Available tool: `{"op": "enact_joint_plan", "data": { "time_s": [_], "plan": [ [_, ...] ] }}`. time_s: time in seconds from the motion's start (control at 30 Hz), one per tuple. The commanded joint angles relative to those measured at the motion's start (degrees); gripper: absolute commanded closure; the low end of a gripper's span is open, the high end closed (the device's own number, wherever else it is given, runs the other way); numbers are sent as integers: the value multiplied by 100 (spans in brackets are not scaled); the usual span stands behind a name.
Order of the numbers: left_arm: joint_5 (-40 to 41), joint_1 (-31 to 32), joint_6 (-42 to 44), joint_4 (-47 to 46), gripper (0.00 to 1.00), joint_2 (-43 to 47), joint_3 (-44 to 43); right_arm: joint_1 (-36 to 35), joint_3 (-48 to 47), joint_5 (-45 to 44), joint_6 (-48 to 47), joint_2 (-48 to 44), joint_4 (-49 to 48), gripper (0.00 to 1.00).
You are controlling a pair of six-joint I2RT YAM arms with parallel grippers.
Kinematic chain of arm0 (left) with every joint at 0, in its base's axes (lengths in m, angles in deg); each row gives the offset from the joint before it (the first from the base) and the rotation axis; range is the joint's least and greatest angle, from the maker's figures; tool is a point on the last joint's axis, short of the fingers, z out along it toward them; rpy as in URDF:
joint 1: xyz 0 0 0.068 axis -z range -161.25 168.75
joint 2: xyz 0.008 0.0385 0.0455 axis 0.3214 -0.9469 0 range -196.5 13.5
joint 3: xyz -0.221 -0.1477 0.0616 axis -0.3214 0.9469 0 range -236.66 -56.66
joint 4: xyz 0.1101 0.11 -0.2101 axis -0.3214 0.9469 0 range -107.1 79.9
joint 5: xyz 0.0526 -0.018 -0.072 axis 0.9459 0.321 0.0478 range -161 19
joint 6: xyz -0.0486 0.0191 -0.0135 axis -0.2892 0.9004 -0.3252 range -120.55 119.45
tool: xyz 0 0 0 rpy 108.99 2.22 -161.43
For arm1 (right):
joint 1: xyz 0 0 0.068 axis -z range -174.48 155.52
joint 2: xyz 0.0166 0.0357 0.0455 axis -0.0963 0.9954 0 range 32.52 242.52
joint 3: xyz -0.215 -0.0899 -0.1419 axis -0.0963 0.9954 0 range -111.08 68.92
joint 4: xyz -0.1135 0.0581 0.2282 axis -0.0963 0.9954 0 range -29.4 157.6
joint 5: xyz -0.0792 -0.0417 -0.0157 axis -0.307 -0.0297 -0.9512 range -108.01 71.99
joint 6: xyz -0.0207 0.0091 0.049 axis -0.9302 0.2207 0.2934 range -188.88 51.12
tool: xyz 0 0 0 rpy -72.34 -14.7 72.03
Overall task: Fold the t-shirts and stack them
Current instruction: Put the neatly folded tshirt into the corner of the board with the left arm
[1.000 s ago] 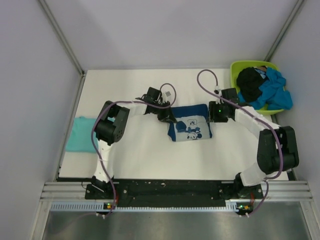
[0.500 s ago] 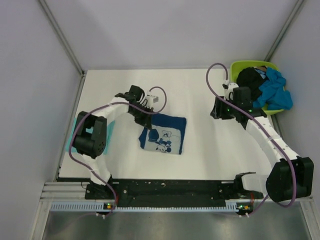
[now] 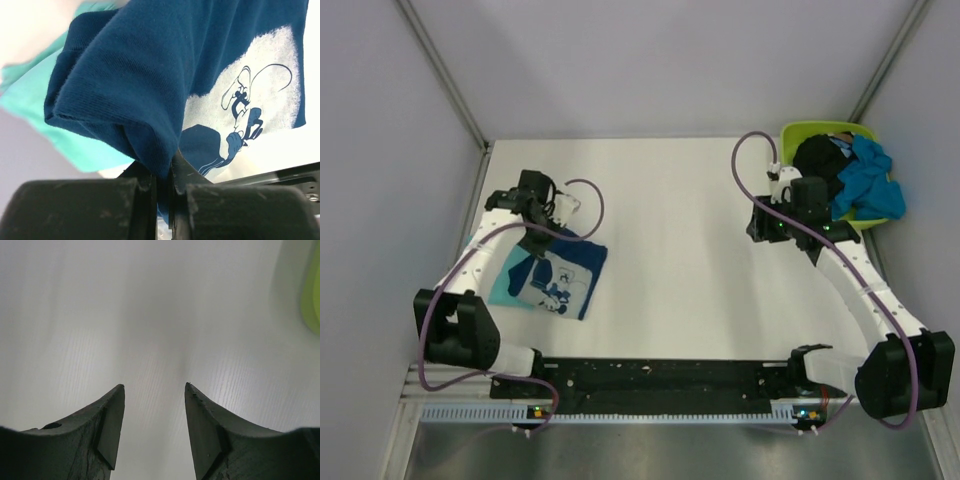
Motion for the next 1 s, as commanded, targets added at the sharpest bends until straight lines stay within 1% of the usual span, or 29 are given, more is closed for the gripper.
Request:
{"op": "enact_joint_plan", "data": {
  "time_s": [0.0, 0.13, 0.23, 0.27, 0.4, 0.67, 0.8, 0.97],
  "plan": [
    [1181, -417, 423, 334, 100, 306, -284, 49, -25, -93, -150, -218, -65, 49],
    [1480, -813, 599, 298, 100, 333, -573, 49, -25, -93, -186, -209, -57, 49],
    [1507, -875, 687, 351, 100, 385, -828, 40, -16, -119, -194, -227, -65, 49],
    [1524, -1058, 722, 351, 100, 412, -898, 49, -16, -128, -203, -218, -57, 49],
    [1305, -1086, 766, 526, 100, 447, -1171, 40, -16, -189, -221, -210, -57, 49],
    [1480, -1227, 854, 799, 100, 587, -1294, 49, -34, -286, -256, -236, -65, 48],
    [1437, -1236, 880, 1054, 100, 719, -1532, 40, -34, -295, -265, -227, -65, 48],
    [1630, -1411, 1030, 896, 100, 720, -1418, 40, -78, -278, -274, -148, -57, 48]
  ]
}}
